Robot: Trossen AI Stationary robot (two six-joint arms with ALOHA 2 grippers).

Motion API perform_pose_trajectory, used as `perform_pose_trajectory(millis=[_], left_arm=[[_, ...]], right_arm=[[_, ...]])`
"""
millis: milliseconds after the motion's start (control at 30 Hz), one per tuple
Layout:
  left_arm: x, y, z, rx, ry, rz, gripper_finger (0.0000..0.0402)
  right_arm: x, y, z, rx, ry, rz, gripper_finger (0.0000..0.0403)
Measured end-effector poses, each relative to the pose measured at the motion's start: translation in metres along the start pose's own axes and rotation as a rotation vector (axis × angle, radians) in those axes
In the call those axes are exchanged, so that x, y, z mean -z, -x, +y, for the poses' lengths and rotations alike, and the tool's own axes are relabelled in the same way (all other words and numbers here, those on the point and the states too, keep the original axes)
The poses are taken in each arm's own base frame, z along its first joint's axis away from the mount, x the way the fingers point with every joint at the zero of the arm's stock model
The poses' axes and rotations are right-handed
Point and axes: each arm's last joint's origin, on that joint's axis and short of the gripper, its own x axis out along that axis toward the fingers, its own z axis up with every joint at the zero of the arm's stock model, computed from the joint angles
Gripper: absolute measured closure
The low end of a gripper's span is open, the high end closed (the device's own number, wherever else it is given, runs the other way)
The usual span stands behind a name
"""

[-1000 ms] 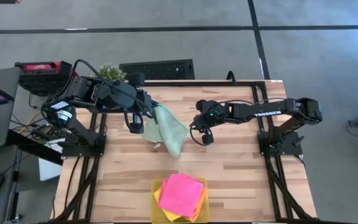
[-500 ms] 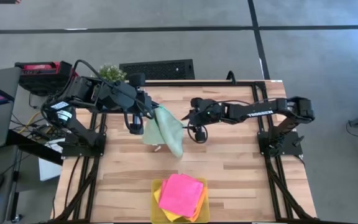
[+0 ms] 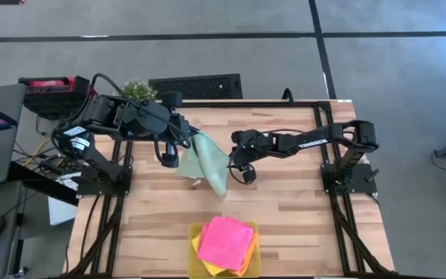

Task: Fold microfiber towels
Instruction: Fold the green microfiber cloth

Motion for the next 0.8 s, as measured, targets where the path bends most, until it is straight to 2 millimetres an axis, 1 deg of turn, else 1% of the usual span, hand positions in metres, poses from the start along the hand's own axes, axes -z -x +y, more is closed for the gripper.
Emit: perform_pose_trajectory(millis=[67,133,200,300,333,433,533,700,800], left_arm=[[0.000,0.000,0.000,0.000,0.000,0.000,0.0401],[0.000,0.000,0.000,0.000,0.000,0.000,0.0401],[0.000,0.000,0.000,0.000,0.000,0.002,0.0401],[0.000,0.000,0.000,0.000,0.000,0.003,0.0401],[0.000,0.000,0.000,0.000,0.000,0.003,0.0401],[0.001,0.000,0.000,0.001,0.012,0.007,0.0401],[0.005,0.000,-0.001,-0.012,0.045,0.058,0.0401],[0.014,-0.003,-0.001,-0.065,0.142,0.160,0.0401],[0.018,-0.010,-0.001,-0.084,0.203,0.216,0.0401]], right_arm=[[0.002,-0.002,0.000,-0.003,0.002,0.008,0.0254],[0.004,-0.003,0.001,-0.008,0.003,0.021,0.0277],[0.003,-0.002,0.001,-0.005,-0.008,0.015,0.0313],[-0.002,0.005,-0.001,0.004,-0.050,0.005,0.0381],[-0.004,0.008,-0.002,0.012,-0.053,0.003,0.0389],[-0.010,0.022,-0.003,0.060,-0.058,0.037,0.0392],[-0.014,0.043,-0.004,0.148,-0.057,0.114,0.0397],[-0.023,0.087,-0.008,0.292,-0.065,0.192,0.0399],[-0.027,0.114,-0.009,0.368,-0.071,0.213,0.0399]])
